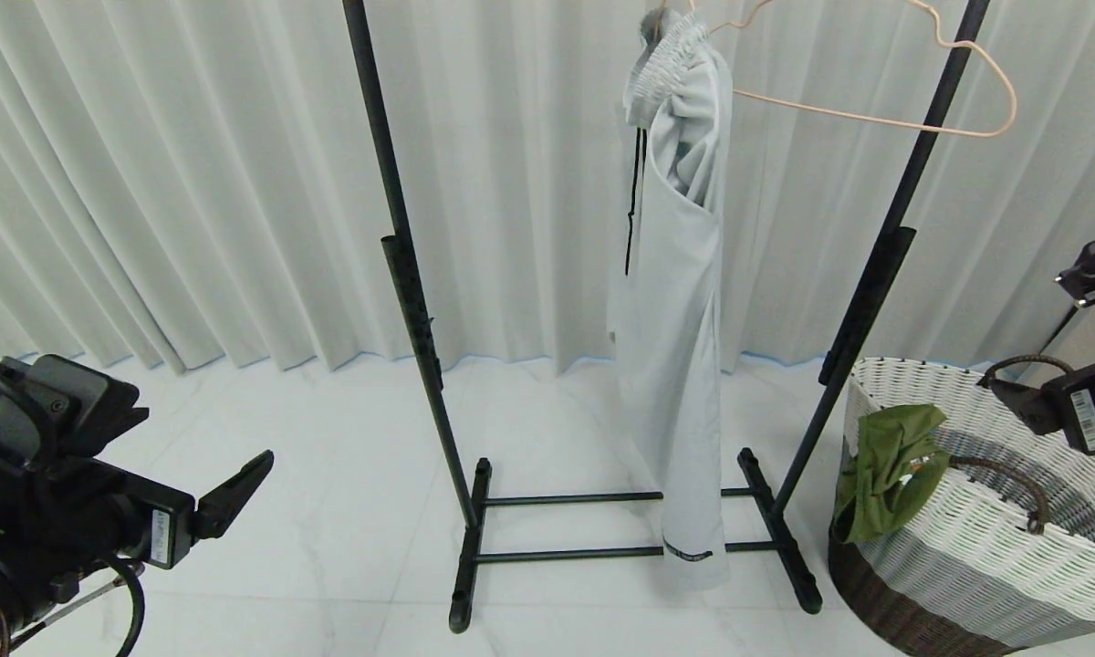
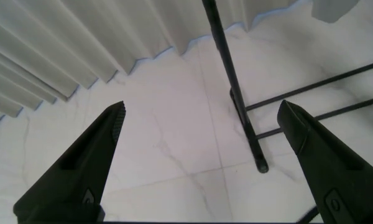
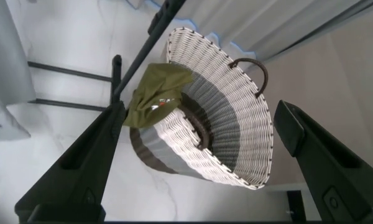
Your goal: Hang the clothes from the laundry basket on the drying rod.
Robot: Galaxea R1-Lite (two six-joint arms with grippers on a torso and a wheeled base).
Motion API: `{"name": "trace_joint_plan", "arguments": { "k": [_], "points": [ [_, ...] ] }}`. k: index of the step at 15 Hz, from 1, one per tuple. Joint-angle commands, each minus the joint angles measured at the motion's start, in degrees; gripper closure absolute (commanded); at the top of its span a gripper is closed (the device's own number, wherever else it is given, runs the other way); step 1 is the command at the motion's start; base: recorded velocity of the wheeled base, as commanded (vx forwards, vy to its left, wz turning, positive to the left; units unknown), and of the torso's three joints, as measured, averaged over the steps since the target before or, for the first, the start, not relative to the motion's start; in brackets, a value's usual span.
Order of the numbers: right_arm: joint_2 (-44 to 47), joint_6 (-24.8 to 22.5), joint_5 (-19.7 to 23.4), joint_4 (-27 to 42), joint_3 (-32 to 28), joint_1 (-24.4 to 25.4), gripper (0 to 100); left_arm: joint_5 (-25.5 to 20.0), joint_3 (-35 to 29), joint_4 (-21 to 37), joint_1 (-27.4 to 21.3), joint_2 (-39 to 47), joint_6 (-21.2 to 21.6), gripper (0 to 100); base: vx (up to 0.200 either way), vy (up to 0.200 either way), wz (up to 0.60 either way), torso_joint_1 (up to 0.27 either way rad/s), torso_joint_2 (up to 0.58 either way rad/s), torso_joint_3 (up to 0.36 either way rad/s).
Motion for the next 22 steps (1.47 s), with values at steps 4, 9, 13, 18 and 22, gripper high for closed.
{"name": "trace_joint_plan", "arguments": {
  "k": [4,9,13,18,22],
  "points": [
    [-0.1,-0.01,0.05,-0.01,0.11,0.02,0,0.0,0.94,-0.03,-1.91,-2.13,0.08,0,0.0,-0.2,0.0,-0.001,0.01,0.017],
    [0.08,-0.09,0.05,-0.01,0.11,0.02,0,0.0,0.77,-0.03,-2.0,-2.13,0.08,0,0.08,-0.12,0.0,0.001,0.0,0.002],
    [0.43,-0.18,0.05,-0.01,0.72,0.02,0,0.0,0.59,-0.03,-2.0,-1.78,0.16,0,0.2,0.0,0.0,0.0,0.0,0.004],
    [0.52,-3.0,0.05,-0.01,5.91,-3.32,0,-0.09,0.5,-0.03,-2.79,-1.52,0.16,0,0.2,0.0,0.0,0.001,0.0,0.002],
    [6.06,-2.64,1.11,-0.1,10.83,-8.33,0,-0.26,0.77,-0.03,-9.99,-0.99,-0.54,0,0.1,0.0,0.0,0.004,0.0,0.001]
  ]
}}
